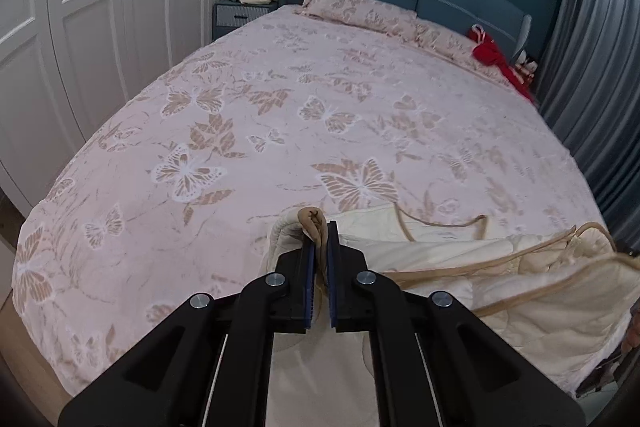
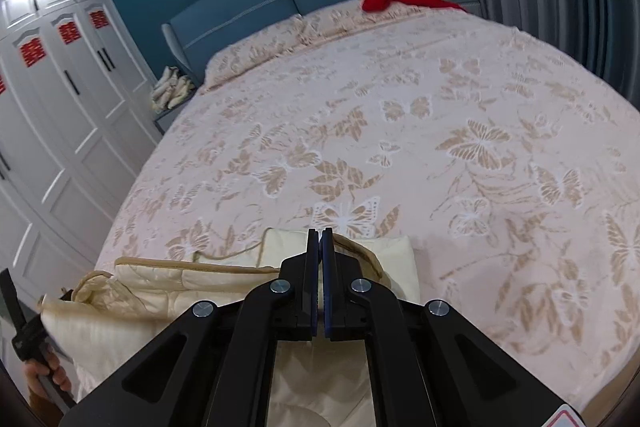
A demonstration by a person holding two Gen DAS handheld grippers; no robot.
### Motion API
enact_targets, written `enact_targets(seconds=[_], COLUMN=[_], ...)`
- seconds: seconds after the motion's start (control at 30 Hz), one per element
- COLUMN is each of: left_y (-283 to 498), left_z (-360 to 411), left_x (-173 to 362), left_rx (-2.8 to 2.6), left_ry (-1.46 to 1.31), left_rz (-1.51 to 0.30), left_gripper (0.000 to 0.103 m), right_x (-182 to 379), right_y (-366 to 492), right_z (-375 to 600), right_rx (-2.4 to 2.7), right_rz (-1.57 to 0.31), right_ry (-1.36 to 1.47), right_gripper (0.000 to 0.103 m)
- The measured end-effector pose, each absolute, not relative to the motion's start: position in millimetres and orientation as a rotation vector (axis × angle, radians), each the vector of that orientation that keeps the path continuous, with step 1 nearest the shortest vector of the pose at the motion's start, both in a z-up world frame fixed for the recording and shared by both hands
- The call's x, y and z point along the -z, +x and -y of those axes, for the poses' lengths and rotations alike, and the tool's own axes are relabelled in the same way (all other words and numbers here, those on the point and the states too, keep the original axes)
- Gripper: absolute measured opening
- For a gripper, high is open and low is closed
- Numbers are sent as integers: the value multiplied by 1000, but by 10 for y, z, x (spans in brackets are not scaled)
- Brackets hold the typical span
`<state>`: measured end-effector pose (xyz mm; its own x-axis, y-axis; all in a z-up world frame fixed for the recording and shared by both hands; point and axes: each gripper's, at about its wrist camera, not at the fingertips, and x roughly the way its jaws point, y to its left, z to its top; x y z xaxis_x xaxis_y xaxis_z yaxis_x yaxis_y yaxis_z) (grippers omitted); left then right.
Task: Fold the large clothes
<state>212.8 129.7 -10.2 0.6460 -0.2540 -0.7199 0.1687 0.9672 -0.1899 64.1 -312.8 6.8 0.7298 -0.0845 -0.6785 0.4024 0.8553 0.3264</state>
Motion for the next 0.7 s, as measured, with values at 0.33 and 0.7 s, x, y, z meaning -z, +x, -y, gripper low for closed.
enact_targets(seconds=[0.33,0.7], left_y=[2683,2410], left_z=[-1132,-1419], left_x=[892,576], left_rx=[178,197], left_ry=[-61,-154], left_rz=[-996,-883], left_gripper=[11,87], right_x=[-341,754], right_y=[677,808], right_z=[3420,3353], right_rx=[262,271], right_rz=[-490,-842], right_ry=[555,544], right_gripper=[50,51])
